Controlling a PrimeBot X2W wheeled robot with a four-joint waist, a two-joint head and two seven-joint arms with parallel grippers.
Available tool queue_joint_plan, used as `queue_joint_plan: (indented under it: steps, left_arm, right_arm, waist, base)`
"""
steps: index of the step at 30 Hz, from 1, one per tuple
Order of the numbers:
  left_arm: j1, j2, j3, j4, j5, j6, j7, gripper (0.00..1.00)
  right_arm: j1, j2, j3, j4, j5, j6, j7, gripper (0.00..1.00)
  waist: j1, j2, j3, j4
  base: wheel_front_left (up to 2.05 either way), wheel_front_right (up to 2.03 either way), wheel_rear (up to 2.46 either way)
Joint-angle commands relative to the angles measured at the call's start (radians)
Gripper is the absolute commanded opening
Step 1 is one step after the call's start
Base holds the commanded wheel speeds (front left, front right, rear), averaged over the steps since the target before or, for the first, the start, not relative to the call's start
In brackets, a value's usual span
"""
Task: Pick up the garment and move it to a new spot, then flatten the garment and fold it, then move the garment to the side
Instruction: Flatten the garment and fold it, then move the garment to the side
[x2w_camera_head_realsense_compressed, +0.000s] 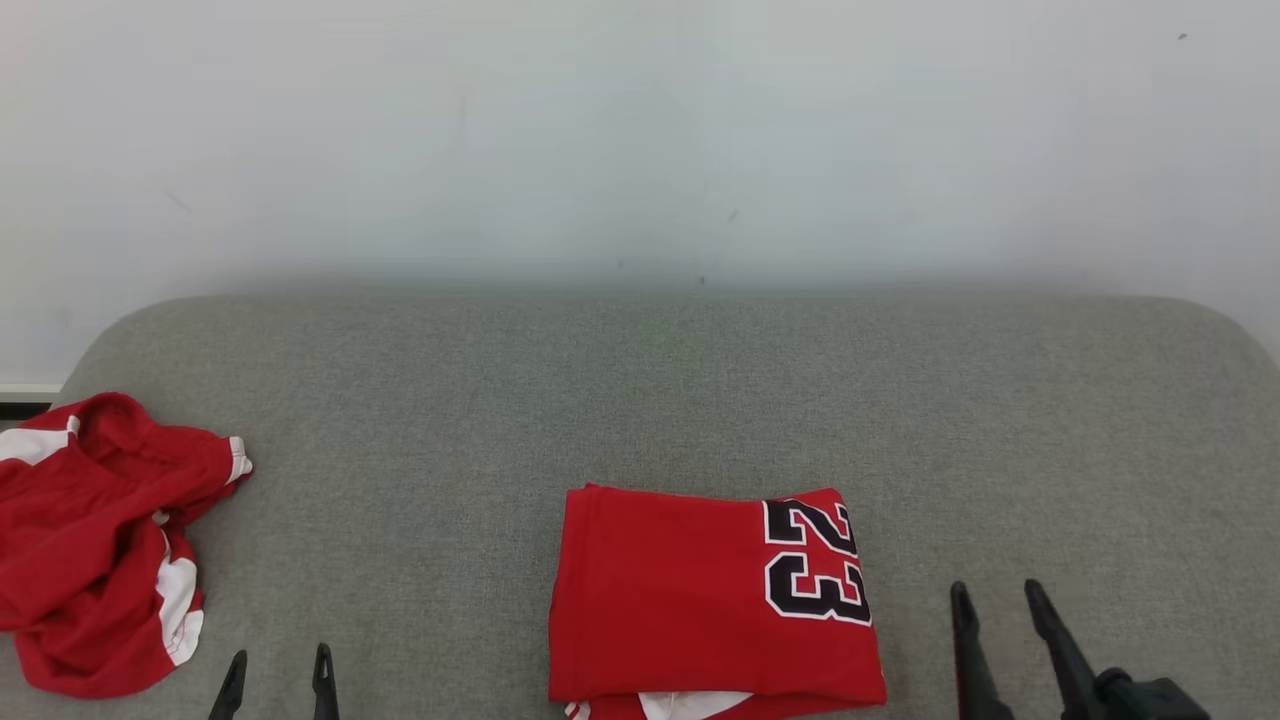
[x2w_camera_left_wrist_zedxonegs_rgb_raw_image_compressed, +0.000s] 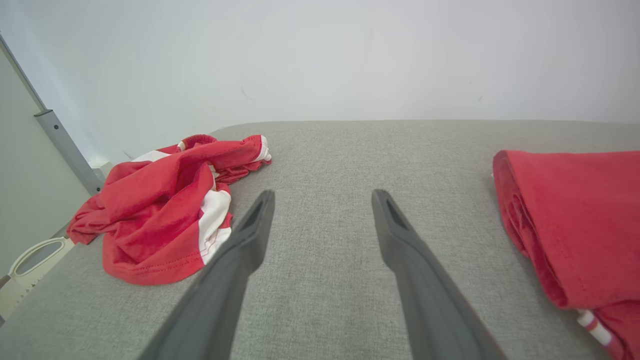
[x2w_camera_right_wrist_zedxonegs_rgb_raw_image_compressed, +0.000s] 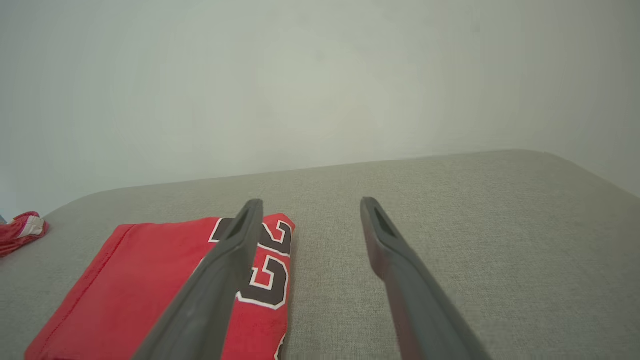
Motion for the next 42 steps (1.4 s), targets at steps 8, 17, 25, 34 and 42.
queue_joint_plan:
  steps: [8,17,25,34,42]
  left_arm:
    - [0.014,-0.009,-0.009,-0.013,0.016,0.005,-0.002,1.00]
    - [0.032,-0.021,0.000,-0.035,0.007,0.008,-0.002,1.00]
    - [0.039,-0.011,-0.007,-0.043,0.016,-0.001,-0.002,1.00]
    - [0.031,-0.010,-0.015,-0.037,0.022,0.009,-0.002,1.00]
    - [0.043,-0.007,-0.017,-0.032,0.028,0.014,-0.002,1.00]
  right_arm:
    - [-0.018,0.008,0.052,0.035,-0.029,-0.002,-0.002,1.00]
    - [-0.008,0.011,0.055,0.002,-0.011,-0.002,-0.002,1.00]
    - [-0.009,0.011,0.037,0.007,-0.025,-0.002,-0.002,1.00]
    - [-0.029,0.012,0.032,0.044,-0.044,-0.002,-0.002,1.00]
    - [-0.038,0.011,0.015,0.065,-0.094,-0.002,-0.002,1.00]
  waist:
    - [0.0000,0.0000,-0.004,0.001]
    - [0.0000,0.0000,0.000,0.000]
    - [0.0000,0.0000,0.004,-0.001]
    - [0.0000,0.0000,0.004,-0.004]
    - [0.0000,0.0000,0.001,-0.005]
  base:
    - [0.00,0.00,0.00]
    - [0.00,0.00,0.00]
    - [0.00,0.00,0.00]
    - [0.00,0.00,0.00]
    - [0.00,0.00,0.00]
